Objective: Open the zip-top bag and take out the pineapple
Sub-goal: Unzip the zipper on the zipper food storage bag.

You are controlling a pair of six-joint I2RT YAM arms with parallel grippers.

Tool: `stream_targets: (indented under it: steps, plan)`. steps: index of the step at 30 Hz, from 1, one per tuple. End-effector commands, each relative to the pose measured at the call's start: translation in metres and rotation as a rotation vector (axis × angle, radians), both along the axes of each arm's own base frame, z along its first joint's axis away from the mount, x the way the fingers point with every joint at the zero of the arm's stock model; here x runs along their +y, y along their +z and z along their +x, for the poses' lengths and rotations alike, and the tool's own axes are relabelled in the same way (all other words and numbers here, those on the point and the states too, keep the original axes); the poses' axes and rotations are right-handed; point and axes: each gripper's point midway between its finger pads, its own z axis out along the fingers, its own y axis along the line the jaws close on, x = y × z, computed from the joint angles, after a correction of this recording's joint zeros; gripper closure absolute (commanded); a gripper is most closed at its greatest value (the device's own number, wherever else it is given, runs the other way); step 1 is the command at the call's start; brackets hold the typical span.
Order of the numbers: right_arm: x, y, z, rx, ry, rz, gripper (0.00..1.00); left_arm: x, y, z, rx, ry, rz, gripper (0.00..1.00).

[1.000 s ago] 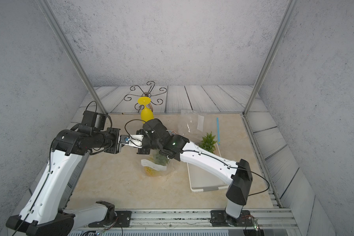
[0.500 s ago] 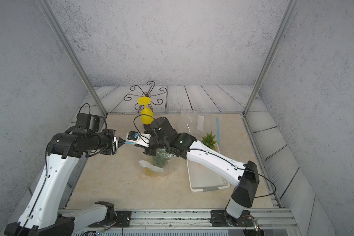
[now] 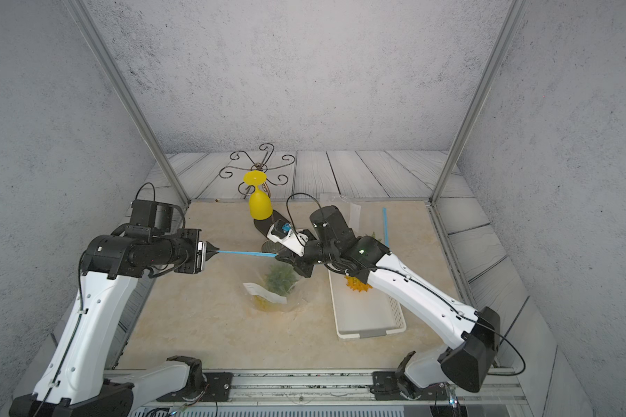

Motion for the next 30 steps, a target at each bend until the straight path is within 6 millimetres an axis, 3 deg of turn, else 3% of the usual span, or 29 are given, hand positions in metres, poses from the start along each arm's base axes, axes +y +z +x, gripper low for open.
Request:
stream_targets:
  steps: [1, 6, 13, 30]
  plan:
    - [-0.038, -0.003, -0.010, 0.104, -0.087, -0.023, 0.94, 0.023, 0.008, 0.007, -0.046, 0.077, 0.071, 1.00]
    - [-0.060, -0.009, -0.008, 0.142, -0.140, -0.041, 0.95, 0.023, 0.009, 0.009, -0.051, 0.076, 0.070, 1.00]
    - [-0.077, -0.010, -0.006, 0.149, -0.188, -0.050, 0.94, 0.022, 0.009, 0.011, -0.050, 0.073, 0.064, 1.00]
    - [-0.078, -0.010, -0.006, 0.171, -0.186, -0.032, 0.93, 0.017, 0.013, 0.019, -0.064, 0.046, 0.053, 1.00]
